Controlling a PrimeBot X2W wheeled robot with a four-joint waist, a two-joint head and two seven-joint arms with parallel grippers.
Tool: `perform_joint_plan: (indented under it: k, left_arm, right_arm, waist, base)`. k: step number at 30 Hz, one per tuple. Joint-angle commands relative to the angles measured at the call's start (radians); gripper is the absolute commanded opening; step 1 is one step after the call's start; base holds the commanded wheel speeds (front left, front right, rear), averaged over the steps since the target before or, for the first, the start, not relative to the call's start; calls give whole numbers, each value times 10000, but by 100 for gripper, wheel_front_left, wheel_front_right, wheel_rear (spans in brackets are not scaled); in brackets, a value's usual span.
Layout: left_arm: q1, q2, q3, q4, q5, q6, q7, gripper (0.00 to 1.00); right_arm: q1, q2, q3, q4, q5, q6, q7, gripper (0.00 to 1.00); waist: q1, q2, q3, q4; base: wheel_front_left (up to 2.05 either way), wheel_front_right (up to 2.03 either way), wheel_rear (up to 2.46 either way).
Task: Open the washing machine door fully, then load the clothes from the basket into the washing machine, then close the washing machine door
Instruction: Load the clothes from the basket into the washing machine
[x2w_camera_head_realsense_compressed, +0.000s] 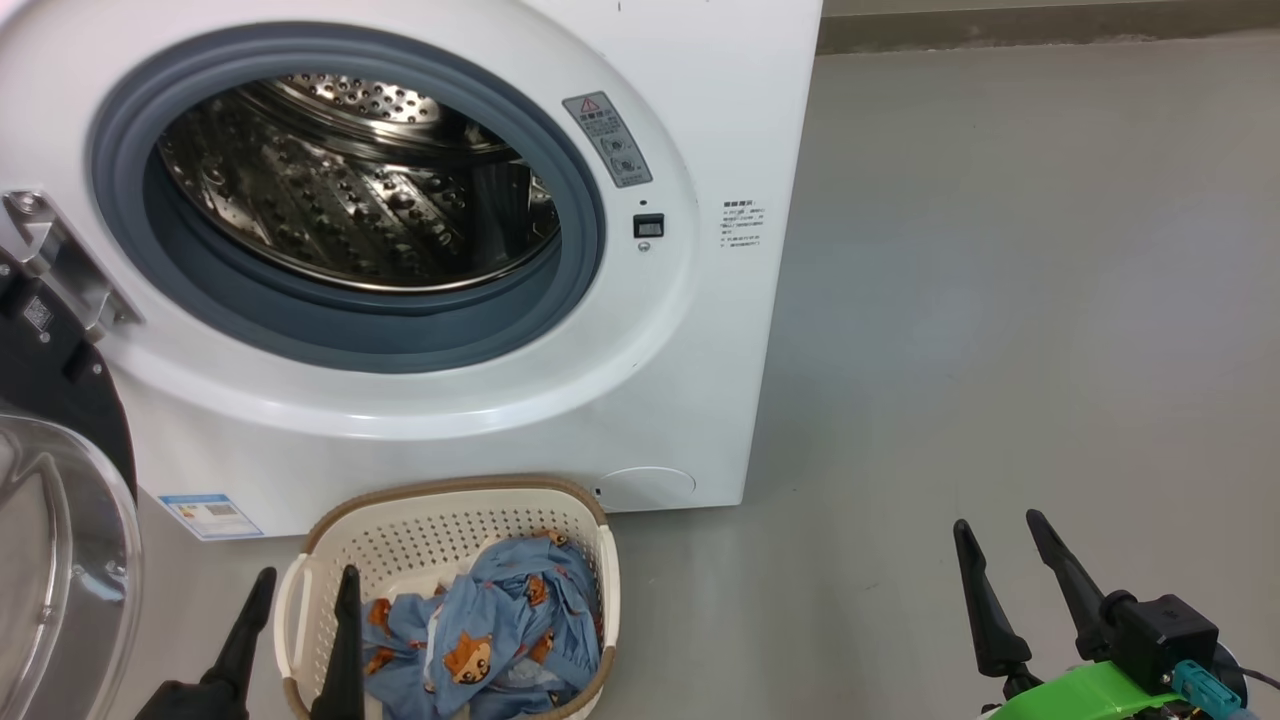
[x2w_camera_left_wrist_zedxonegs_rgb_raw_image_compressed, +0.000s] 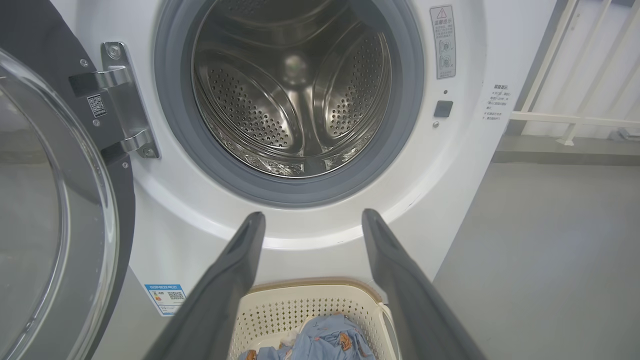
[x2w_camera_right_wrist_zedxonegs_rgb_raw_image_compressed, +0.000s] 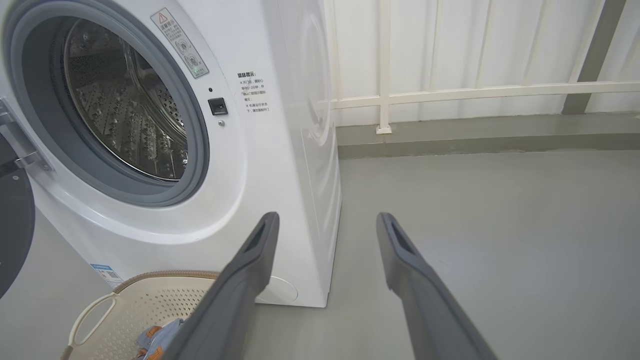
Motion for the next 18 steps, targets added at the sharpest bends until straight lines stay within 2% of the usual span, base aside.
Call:
perform_joint_plan:
  k: [1,13,18]
  left_arm:
    - [-302,116,262,-253,-7,-22,-59,100]
    - [-225,116,214,-211,-72,-47,-59,100]
    - [-297,116,103,-310,-221,-79,-59,100]
  right_arm:
    - [-132,-31,245,-208,28,16,-74,100]
    - [-109,-31,293,-133,-9,16,-74,100]
    - [-144,-55,347,-85,47,16,-74,100]
  waist:
    - [1,0,-20,26]
    - [1,0,-90,30]
    - [1,0,192,-35]
  base:
    - [0,0,0]
    - [0,0,0]
    - [0,0,0]
